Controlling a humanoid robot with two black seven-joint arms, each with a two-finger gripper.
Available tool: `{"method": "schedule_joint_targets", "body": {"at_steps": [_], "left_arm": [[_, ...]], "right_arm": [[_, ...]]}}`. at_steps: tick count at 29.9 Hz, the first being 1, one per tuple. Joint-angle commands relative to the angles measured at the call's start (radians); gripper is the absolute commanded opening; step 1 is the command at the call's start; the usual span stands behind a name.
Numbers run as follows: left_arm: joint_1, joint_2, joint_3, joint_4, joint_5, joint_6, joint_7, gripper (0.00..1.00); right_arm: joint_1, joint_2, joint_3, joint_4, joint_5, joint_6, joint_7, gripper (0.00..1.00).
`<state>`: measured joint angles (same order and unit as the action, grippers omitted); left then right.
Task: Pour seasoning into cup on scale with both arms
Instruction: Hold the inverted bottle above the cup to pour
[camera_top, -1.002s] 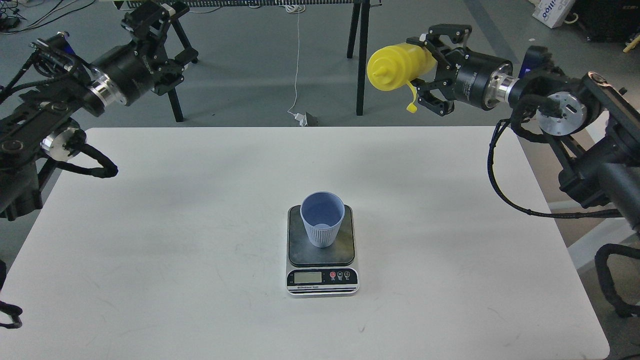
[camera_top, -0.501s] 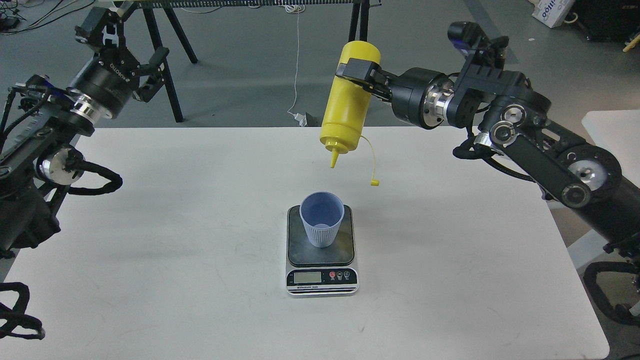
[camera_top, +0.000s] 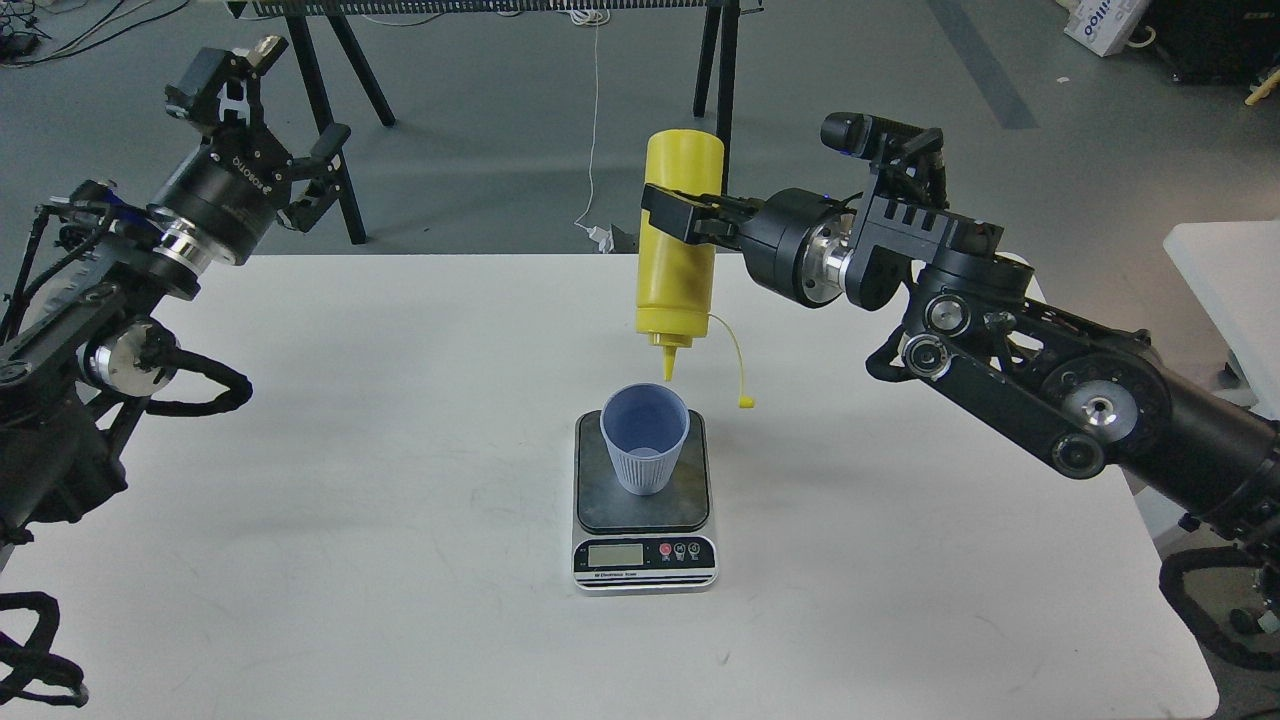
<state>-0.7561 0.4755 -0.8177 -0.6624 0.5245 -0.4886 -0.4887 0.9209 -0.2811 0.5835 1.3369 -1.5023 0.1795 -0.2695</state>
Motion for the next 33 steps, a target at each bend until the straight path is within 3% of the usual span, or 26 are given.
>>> {"method": "schedule_joint_targets", "body": {"at_steps": [1, 5, 25, 30, 33], "left_arm": [[0.004, 0.005, 0.000, 0.000, 0.000, 0.000, 0.000, 0.99], [0.004, 0.006, 0.002, 0.000, 0.000, 0.000, 0.000, 0.99], [0.034, 0.017, 0.015, -0.002, 0.002, 0.000, 0.000, 0.99], [0.058, 0.038, 0.017, -0.002, 0.002, 0.000, 0.000, 0.99], [0.066, 0.061, 0.020, -0.002, 0.003, 0.000, 0.000, 0.99]], "right_arm": [[0.000, 0.032, -0.045, -0.004, -0.003, -0.066, 0.001, 0.01], [0.001, 0.071, -0.077, -0.008, -0.027, -0.110, 0.001, 0.01], [-0.027, 0.042, -0.080, -0.021, -0.144, -0.112, 0.007, 0.01], [-0.027, 0.054, 0.057, -0.030, -0.069, -0.112, -0.033, 0.01], [-0.027, 0.066, 0.220, -0.028, 0.205, -0.113, -0.127, 0.01]]}}
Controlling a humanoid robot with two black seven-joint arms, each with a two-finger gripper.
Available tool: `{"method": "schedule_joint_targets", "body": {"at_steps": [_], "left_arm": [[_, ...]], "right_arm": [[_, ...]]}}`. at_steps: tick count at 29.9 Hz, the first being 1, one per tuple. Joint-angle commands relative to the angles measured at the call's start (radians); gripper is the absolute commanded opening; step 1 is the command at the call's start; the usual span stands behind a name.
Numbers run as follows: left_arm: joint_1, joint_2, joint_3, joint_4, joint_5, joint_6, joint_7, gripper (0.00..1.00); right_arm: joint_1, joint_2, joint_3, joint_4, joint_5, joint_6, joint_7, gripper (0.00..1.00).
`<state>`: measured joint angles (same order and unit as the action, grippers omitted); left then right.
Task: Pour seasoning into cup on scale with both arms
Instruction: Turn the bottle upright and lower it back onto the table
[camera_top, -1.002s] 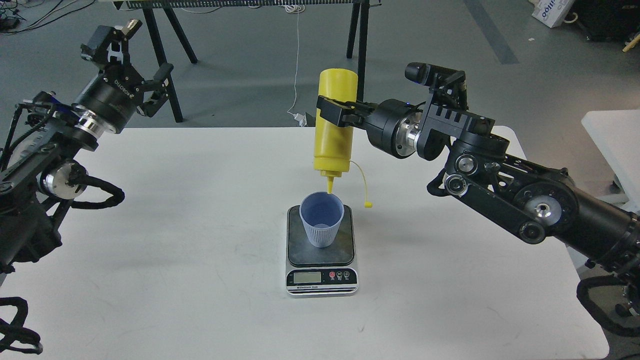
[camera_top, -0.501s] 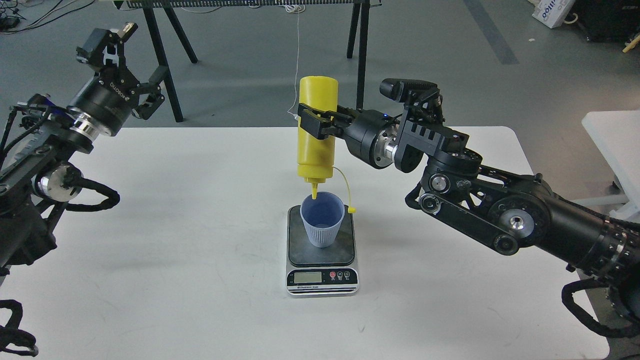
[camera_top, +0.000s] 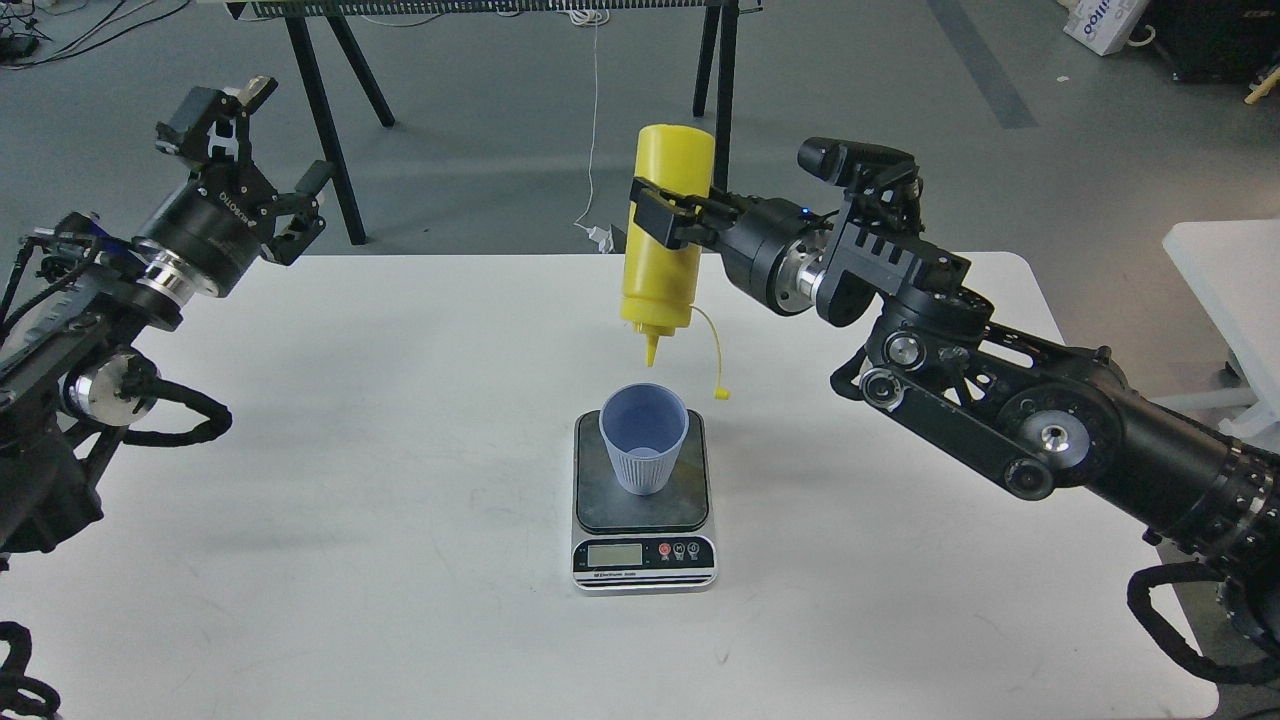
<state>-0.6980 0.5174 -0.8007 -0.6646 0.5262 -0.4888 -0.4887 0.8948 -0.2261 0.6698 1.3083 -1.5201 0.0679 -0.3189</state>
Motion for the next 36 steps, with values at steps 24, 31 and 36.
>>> {"method": "schedule_joint_targets", "body": {"at_steps": [24, 31, 36], "left_arm": [[-0.012, 0.191, 0.136, 0.000, 0.000, 0.000, 0.000, 0.99], [-0.023, 0.187, 0.135, -0.001, 0.001, 0.000, 0.000, 0.99], [-0.028, 0.178, 0.135, -0.001, 0.003, 0.000, 0.000, 0.99]], "right_arm": [[-0.578, 0.162, 0.961, -0.015, 1.476, -0.292, -0.170, 0.01], [-0.726, 0.165, 0.953, -0.064, 1.534, -0.180, -0.170, 0.02], [-0.735, 0.171, 0.936, -0.188, 1.534, -0.047, -0.170, 0.02]]}}
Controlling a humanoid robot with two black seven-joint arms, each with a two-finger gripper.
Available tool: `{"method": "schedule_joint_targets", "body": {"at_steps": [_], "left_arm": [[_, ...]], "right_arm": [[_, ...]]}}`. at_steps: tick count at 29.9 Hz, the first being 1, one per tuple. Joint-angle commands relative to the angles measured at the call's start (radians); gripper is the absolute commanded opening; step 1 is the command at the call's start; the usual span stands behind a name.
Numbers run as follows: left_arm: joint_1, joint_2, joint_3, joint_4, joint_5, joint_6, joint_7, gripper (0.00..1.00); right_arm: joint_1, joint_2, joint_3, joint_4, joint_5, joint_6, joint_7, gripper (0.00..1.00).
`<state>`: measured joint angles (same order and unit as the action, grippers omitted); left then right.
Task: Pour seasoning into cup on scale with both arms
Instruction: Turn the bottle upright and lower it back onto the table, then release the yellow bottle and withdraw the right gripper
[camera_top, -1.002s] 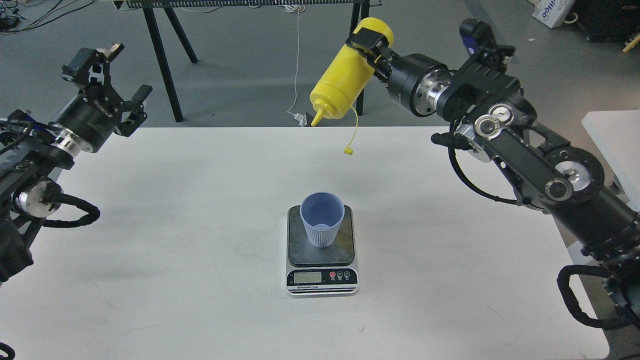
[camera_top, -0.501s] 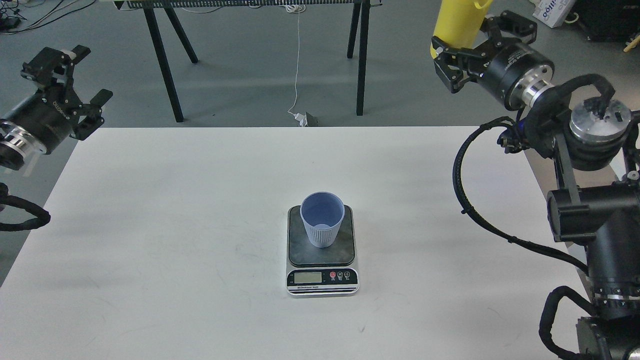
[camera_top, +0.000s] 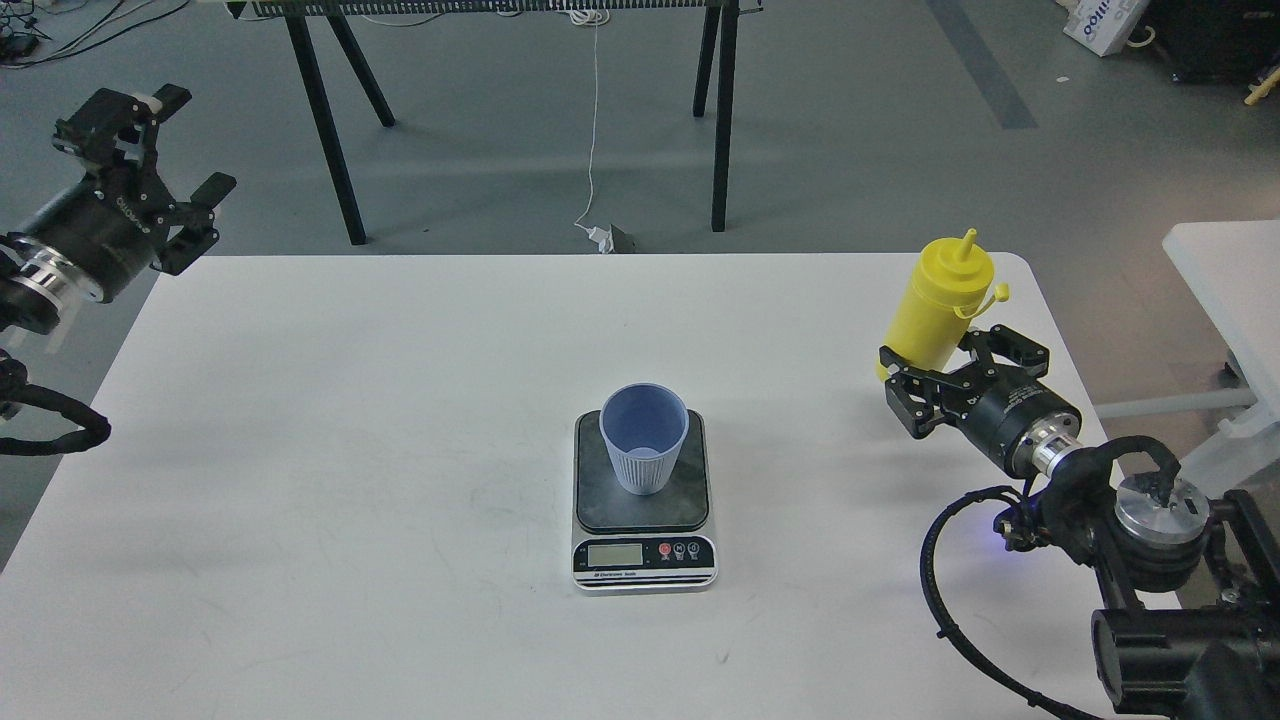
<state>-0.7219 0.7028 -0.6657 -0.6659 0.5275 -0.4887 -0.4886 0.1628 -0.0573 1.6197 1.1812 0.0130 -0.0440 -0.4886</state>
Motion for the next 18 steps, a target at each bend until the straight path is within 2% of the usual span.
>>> {"method": "schedule_joint_targets", "body": {"at_steps": [1, 9, 14, 18], "left_arm": [[-0.007, -0.014, 0.000, 0.000, 0.002, 0.000, 0.000, 0.99], [-0.010, -0.008, 0.017, 0.000, 0.002, 0.000, 0.000, 0.99], [-0.010, -0.006, 0.017, 0.000, 0.002, 0.000, 0.000, 0.99], [-0.010, -0.006, 0.017, 0.000, 0.002, 0.000, 0.000, 0.99]], "right_arm": [[-0.003, 0.002, -0.023, -0.081, 0.001, 0.085, 0.000, 0.02], [0.009, -0.004, -0.136, -0.202, -0.001, 0.115, 0.000, 0.05], [0.003, -0.006, -0.176, -0.203, -0.001, 0.115, 0.000, 0.20], [-0.003, -0.010, -0.199, -0.198, -0.001, 0.115, 0.000, 0.44]]}}
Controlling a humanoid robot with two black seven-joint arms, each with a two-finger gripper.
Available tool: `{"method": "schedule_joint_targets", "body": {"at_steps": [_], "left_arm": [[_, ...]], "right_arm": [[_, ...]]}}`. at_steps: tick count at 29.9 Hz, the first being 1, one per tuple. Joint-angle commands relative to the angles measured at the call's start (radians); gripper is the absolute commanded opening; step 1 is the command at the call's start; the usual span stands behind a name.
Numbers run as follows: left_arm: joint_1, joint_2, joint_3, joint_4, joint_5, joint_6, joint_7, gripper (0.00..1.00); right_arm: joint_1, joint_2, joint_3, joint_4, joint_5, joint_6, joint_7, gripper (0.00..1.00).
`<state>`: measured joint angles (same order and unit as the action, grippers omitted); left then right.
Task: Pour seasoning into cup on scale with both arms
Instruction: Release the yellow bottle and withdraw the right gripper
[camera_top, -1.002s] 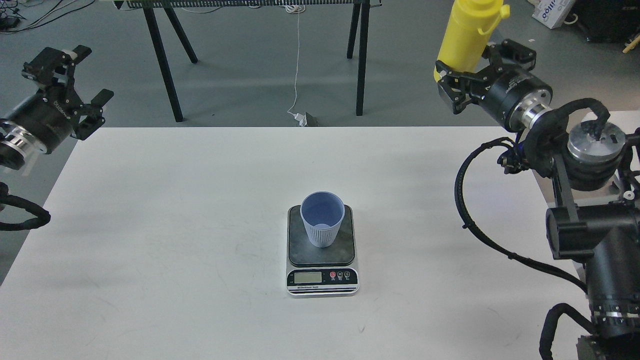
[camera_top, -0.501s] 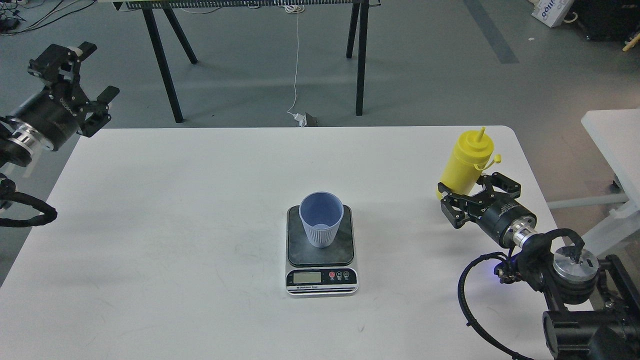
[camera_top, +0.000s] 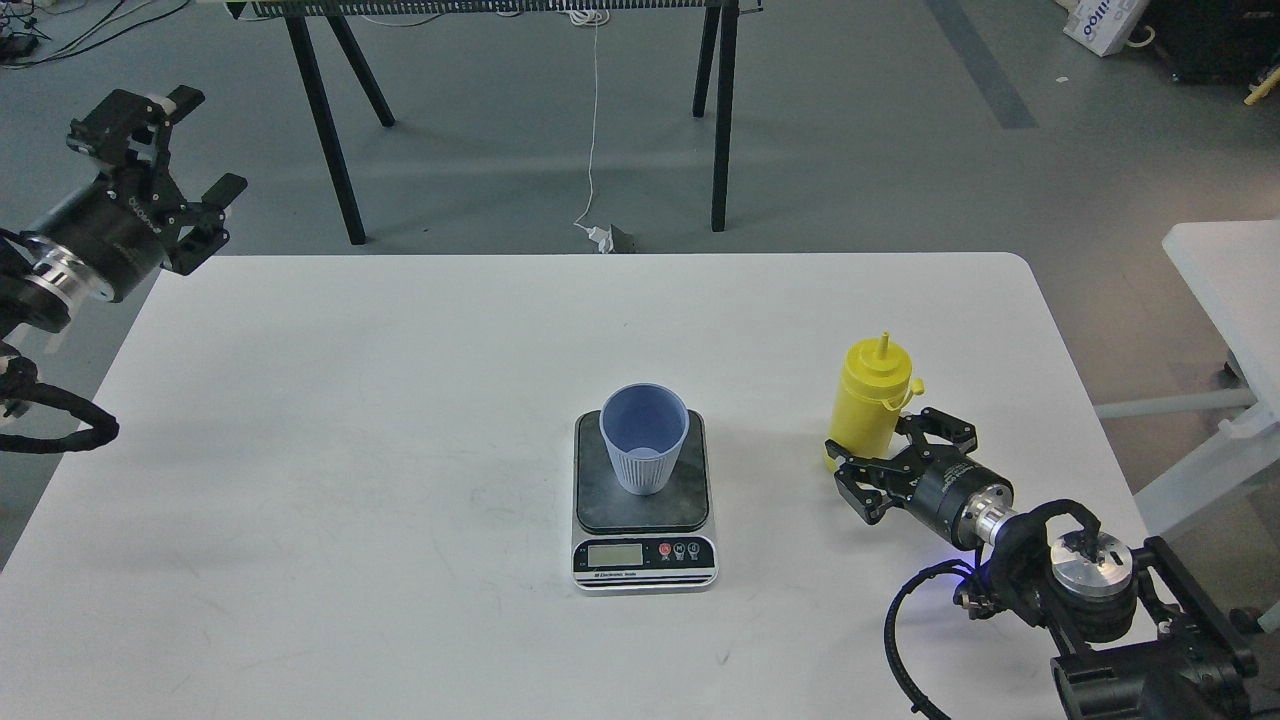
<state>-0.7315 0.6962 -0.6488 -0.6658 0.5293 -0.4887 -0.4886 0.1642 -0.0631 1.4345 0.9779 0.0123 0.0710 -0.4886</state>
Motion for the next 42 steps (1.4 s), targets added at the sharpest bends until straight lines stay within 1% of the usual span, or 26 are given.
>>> {"method": "schedule_joint_targets", "body": {"at_steps": [1, 2, 3, 4, 5, 7, 8, 17, 23, 26, 30, 33, 36, 37, 40, 42], "left_arm": [[0.000, 0.000, 0.000, 0.000, 0.000, 0.000, 0.000, 0.99], [0.000, 0.000, 0.001, 0.000, 0.000, 0.000, 0.000, 0.99], [0.000, 0.000, 0.001, 0.000, 0.000, 0.000, 0.000, 0.99], [0.000, 0.000, 0.001, 0.000, 0.000, 0.000, 0.000, 0.99], [0.000, 0.000, 0.001, 0.000, 0.000, 0.000, 0.000, 0.99], [0.000, 0.000, 0.001, 0.000, 0.000, 0.000, 0.000, 0.99], [0.000, 0.000, 0.001, 0.000, 0.000, 0.000, 0.000, 0.99], [0.000, -0.004, 0.001, 0.000, 0.000, 0.000, 0.000, 0.99], [0.000, -0.006, 0.001, 0.000, 0.001, 0.000, 0.000, 0.99], [0.000, -0.006, 0.001, 0.000, 0.001, 0.000, 0.000, 0.99], [-0.002, -0.009, 0.001, 0.002, 0.001, 0.000, 0.000, 0.99], [-0.005, -0.011, 0.000, 0.002, 0.001, 0.000, 0.000, 0.99], [-0.002, -0.014, 0.001, 0.002, 0.001, 0.000, 0.000, 0.99], [0.000, -0.014, 0.003, 0.002, 0.001, 0.000, 0.000, 0.99], [-0.005, -0.014, 0.024, 0.002, 0.001, 0.000, 0.000, 0.99], [-0.005, -0.020, 0.038, 0.002, 0.001, 0.000, 0.000, 0.99]], "right_arm": [[-0.006, -0.009, -0.019, 0.007, 0.000, 0.001, 0.000, 0.53], [-0.006, -0.014, -0.022, 0.007, 0.000, 0.001, 0.000, 0.65], [-0.008, -0.018, -0.022, 0.008, 0.001, 0.001, 0.000, 0.70], [-0.008, -0.021, -0.022, 0.008, 0.001, 0.001, 0.000, 0.72], [-0.009, -0.023, -0.022, 0.010, 0.001, 0.001, 0.000, 0.77], [-0.018, -0.029, -0.020, 0.021, 0.005, 0.003, 0.000, 0.94], [-0.026, -0.034, -0.020, 0.031, 0.005, 0.003, 0.000, 0.97], [-0.107, -0.067, -0.020, 0.174, 0.012, 0.003, 0.000, 0.98], [-0.187, -0.124, -0.022, 0.235, 0.012, 0.004, 0.000, 0.98], [-0.256, -0.188, -0.014, 0.313, 0.012, 0.015, 0.000, 0.99], [-0.362, -0.282, 0.012, 0.419, 0.014, 0.075, 0.000, 0.99], [-0.391, -0.349, 0.096, 0.493, 0.014, 0.087, 0.000, 0.99], [-0.371, -0.359, 0.220, 0.533, 0.014, 0.090, 0.000, 0.99], [-0.335, -0.360, 0.246, 0.535, 0.014, 0.093, 0.000, 0.99], [-0.157, -0.362, 0.239, 0.496, 0.006, 0.107, 0.000, 0.99], [-0.063, -0.350, 0.216, 0.440, 0.006, 0.110, 0.000, 0.99]]}}
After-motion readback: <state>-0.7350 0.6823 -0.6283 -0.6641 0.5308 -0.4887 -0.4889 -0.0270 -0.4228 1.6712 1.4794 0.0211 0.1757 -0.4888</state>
